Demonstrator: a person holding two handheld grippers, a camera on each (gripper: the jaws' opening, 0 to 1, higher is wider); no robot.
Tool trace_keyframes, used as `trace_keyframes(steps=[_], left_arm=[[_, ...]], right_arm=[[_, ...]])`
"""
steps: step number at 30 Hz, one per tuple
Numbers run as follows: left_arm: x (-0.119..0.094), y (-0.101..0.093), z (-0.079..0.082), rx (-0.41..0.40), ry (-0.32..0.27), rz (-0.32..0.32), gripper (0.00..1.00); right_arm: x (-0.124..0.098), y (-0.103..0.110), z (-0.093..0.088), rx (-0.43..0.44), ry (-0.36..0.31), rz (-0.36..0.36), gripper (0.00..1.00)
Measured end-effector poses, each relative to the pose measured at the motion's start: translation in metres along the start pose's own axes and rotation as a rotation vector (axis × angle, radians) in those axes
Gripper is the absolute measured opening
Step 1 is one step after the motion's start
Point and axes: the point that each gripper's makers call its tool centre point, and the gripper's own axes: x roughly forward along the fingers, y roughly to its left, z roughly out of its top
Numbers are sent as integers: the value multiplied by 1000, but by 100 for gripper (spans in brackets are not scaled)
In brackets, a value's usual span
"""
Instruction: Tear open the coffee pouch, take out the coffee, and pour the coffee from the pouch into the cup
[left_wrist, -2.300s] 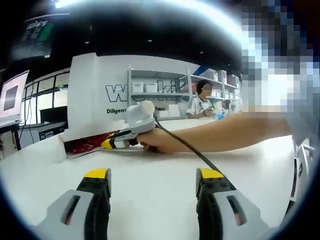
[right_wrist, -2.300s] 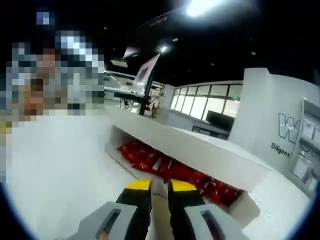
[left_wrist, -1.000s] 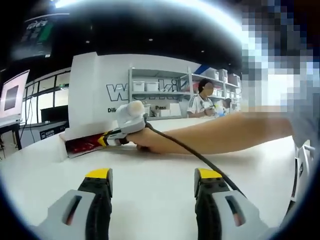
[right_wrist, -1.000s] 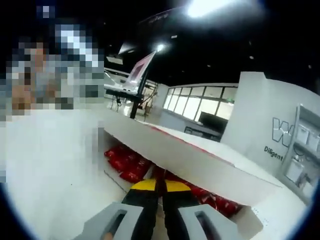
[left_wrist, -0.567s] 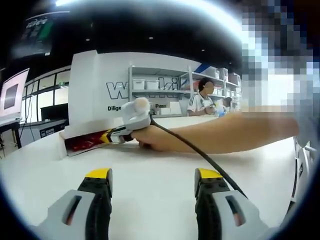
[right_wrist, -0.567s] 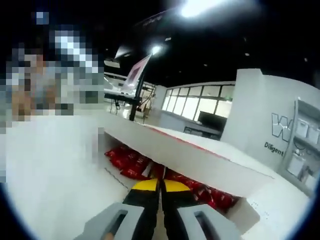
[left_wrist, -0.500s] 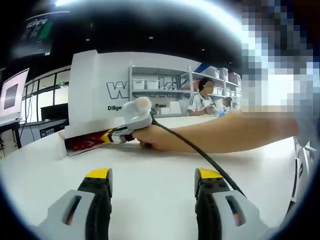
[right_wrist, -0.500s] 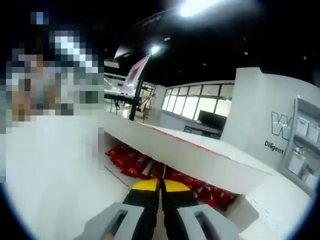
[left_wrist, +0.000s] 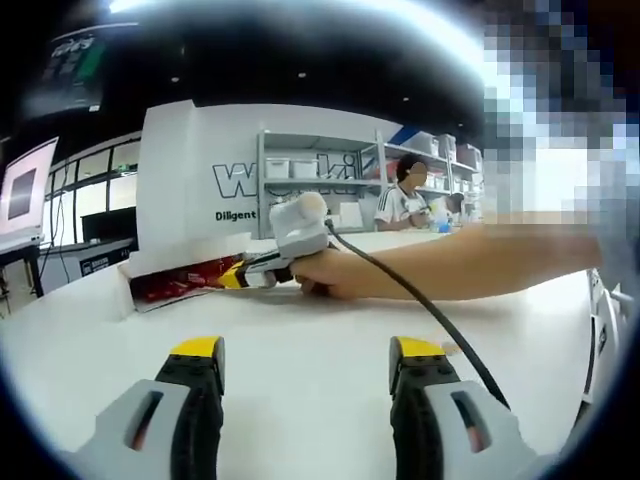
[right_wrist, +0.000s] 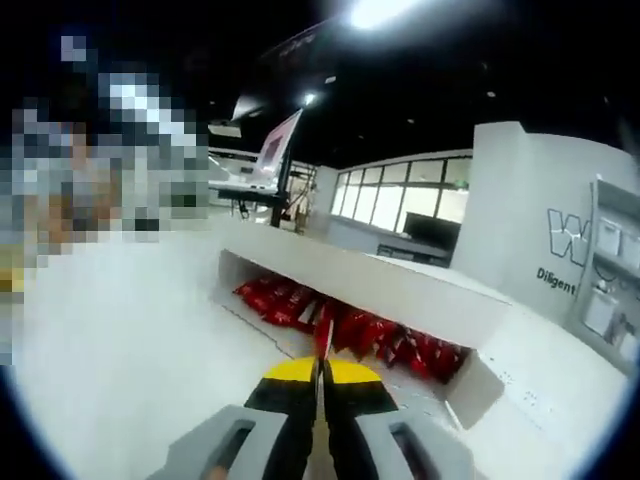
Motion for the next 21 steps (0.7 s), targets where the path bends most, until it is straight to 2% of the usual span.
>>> trace_keyframes(steps=[1, 3, 4, 13, 19, 21], left_arm=[[0, 0, 0, -1, -1, -1, 68], [0, 0, 0, -3, -1, -1, 68], [0, 0, 0, -5, -1, -1, 68], [1, -1, 1, -3, -2, -6, 68], [0, -1, 3, 3, -14, -3, 68], [0, 0, 4, 4, -20, 1, 68]], right_arm=[[3, 4, 10, 7, -55, 26, 7], [8, 6, 15, 36, -74, 53, 17], [11, 6, 14, 50, -52, 58, 18], [32, -8, 8, 57, -15, 16, 17], [31, -4, 2, 55, 15, 16, 16], [26, -1, 0, 47, 24, 16, 13]])
